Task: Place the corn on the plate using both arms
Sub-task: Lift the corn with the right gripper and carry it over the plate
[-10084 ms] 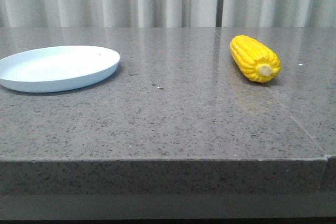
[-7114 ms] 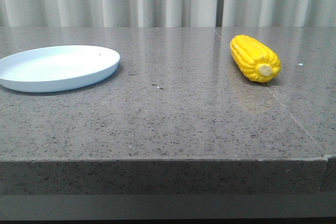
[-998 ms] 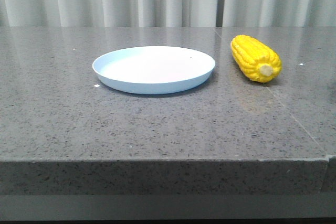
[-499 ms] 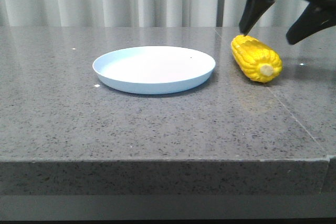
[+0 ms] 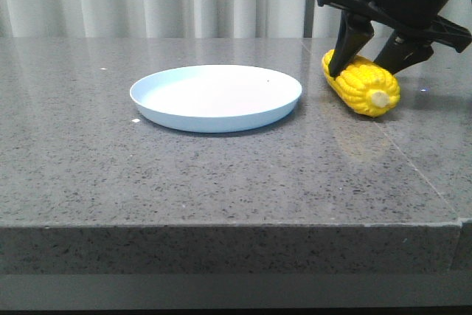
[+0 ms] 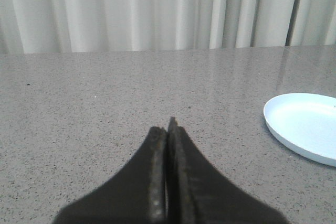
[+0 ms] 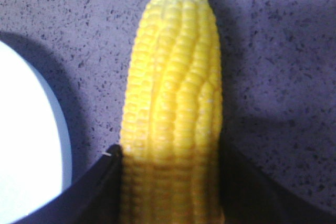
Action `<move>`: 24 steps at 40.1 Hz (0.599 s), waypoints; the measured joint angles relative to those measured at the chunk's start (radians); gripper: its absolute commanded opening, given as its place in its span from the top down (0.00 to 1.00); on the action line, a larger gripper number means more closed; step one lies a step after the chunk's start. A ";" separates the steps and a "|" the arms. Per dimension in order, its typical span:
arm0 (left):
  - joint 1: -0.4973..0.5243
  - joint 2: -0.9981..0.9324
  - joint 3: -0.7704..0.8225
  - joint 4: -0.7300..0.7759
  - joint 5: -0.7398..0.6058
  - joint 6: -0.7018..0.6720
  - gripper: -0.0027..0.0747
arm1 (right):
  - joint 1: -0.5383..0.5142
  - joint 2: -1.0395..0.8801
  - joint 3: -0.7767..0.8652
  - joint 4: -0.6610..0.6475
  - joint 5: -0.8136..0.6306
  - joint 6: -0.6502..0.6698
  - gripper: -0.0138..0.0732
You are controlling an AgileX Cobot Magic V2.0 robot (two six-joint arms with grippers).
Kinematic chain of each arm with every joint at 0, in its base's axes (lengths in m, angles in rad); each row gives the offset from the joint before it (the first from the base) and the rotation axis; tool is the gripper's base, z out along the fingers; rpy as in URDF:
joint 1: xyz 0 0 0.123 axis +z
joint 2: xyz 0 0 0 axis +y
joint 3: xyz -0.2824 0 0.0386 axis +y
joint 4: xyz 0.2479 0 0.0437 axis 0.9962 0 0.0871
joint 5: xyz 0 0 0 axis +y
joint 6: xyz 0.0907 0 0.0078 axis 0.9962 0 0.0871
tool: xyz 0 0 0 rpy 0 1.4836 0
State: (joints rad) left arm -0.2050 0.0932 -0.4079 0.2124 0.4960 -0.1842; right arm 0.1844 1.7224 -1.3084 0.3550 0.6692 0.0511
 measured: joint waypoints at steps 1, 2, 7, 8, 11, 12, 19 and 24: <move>0.000 0.000 0.000 0.000 0.000 0.000 0.99 | 0.000 0.000 0.000 0.000 0.000 0.000 0.76; 0.000 0.000 0.000 0.000 0.000 0.000 0.99 | 0.000 0.000 0.000 0.000 0.000 0.000 0.78; 0.000 0.000 0.000 0.000 0.000 0.000 0.99 | 0.002 -0.016 0.000 0.002 0.004 0.000 0.76; 0.000 0.000 0.000 0.000 0.000 0.000 0.99 | 0.001 -0.020 0.000 0.002 0.005 0.000 0.76; 0.000 0.000 0.000 0.000 0.000 0.000 0.99 | 0.012 -0.047 -0.013 -0.016 0.021 0.000 0.76; 0.000 0.000 0.000 0.000 0.000 0.000 0.99 | 0.021 -0.056 -0.023 -0.025 0.026 0.000 0.76; 0.000 0.000 0.000 0.000 0.000 0.000 0.99 | 0.118 -0.077 -0.122 -0.129 0.092 0.088 0.76; 0.000 0.000 0.000 0.000 0.000 0.000 0.99 | 0.231 -0.062 -0.187 -0.240 0.125 0.190 0.76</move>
State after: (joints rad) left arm -0.2050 0.0932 -0.4079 0.2124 0.4960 -0.1842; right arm 0.4157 1.6601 -1.4959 0.1154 0.7939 0.2414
